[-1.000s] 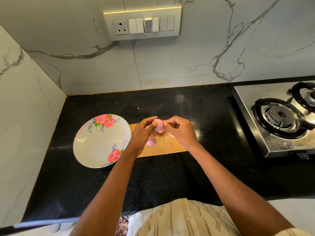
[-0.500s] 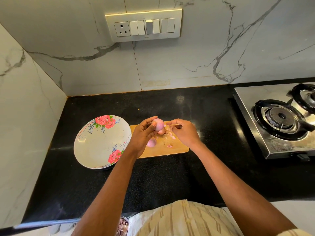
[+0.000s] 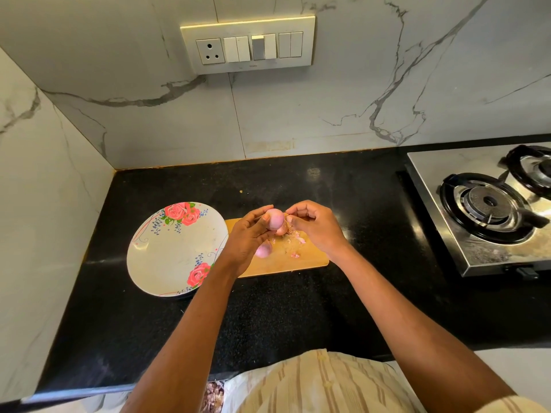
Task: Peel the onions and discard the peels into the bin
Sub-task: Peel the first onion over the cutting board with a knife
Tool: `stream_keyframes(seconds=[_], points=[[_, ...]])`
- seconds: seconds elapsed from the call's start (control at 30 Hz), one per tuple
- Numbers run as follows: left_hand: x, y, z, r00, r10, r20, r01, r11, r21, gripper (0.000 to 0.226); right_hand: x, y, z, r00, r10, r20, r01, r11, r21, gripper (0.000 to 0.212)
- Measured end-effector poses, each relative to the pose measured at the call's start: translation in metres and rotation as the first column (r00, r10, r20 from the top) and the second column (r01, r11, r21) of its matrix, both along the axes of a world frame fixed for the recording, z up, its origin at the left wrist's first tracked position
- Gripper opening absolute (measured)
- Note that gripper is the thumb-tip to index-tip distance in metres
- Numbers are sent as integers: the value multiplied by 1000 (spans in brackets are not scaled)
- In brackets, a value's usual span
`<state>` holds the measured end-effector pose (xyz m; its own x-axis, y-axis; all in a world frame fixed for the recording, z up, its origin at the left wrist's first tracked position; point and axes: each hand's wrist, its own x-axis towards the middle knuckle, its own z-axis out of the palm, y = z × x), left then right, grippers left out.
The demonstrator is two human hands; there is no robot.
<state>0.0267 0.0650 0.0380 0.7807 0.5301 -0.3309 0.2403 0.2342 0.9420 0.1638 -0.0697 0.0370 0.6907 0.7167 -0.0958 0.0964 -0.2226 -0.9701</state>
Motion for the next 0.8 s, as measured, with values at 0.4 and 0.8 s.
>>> stream_keyframes(seconds=[0.4,0.8], points=[[5,-2,-1,1000,20,22,-19,999,-47,39,-1,3,-5,999,45,-17,-45,999,14,14],[8,4,-11,998,31,-51,-24,989,148,40,2,0,3,957,114,268,-103,993,-54,18]])
